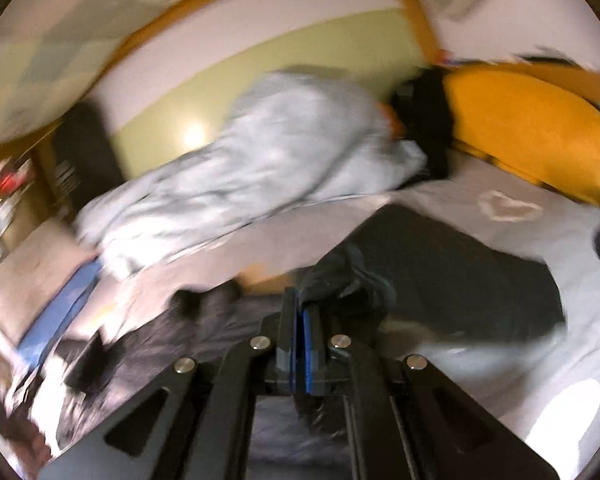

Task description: Fold large clothes

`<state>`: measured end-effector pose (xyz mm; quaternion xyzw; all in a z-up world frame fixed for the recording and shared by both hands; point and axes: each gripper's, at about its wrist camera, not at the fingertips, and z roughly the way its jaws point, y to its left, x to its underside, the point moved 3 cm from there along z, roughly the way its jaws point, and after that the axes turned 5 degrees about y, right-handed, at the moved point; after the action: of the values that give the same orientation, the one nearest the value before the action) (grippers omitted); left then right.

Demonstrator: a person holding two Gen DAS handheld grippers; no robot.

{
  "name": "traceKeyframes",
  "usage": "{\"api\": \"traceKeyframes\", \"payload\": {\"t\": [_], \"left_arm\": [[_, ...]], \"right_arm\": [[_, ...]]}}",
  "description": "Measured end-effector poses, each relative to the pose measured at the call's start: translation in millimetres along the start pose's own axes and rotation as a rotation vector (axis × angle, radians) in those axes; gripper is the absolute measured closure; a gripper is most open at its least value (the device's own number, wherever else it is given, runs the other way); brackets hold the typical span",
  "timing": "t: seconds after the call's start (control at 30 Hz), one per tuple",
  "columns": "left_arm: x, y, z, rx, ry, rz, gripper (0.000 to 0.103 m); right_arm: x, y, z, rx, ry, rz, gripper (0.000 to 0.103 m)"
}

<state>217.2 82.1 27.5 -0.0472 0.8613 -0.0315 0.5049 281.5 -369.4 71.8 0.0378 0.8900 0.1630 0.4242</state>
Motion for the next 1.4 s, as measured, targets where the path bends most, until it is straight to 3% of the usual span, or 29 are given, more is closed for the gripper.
{"api": "traceKeyframes", "payload": {"t": [0.13,0.2,0.37,0.43,0.5,0.57,0.7,0.73,0.77,0.93,1.1,1.27,1.4], "left_arm": [[0,-1,-11,0.008,-0.013,0.000,0.000],[1,0,-14,0.015,-0.010,-0.005,0.000],[3,0,-19,0.028,-0.006,-0.004,0.000],[4,-2,-21,0.038,-0.006,-0.002,0.000],[4,-4,-21,0.045,-0.003,0.003,0.000],[5,-7,-21,0.048,0.000,0.010,0.000],[8,-11,-23,0.046,0.001,0.023,0.000],[8,-11,-23,0.044,-0.001,0.023,0.000],[8,-11,-23,0.041,-0.004,0.025,0.000],[9,-12,-23,0.039,-0.002,0.030,0.000],[11,-12,-20,0.033,0.008,0.032,0.000],[12,-13,-18,0.025,0.010,0.042,0.000],[14,-14,-15,0.012,0.014,0.054,0.000]], "right_arm": [[39,65,14,-0.069,0.107,-0.136,0.101],[64,88,32,-0.057,0.181,-0.195,0.101],[106,100,66,-0.036,0.317,-0.191,0.099],[116,100,62,-0.023,0.311,-0.193,0.099],[120,101,52,-0.028,0.303,-0.197,0.092],[118,102,47,-0.044,0.303,-0.181,0.067],[114,100,24,-0.051,0.257,-0.147,0.055],[110,101,21,-0.053,0.251,-0.140,0.046],[107,99,16,-0.057,0.239,-0.129,0.038],[81,78,-13,-0.036,0.142,-0.080,0.023],[53,32,-31,0.070,0.070,0.016,0.018],[46,-36,-22,0.120,0.145,0.253,0.018],[52,-82,-3,0.267,0.208,0.325,0.018]]}}
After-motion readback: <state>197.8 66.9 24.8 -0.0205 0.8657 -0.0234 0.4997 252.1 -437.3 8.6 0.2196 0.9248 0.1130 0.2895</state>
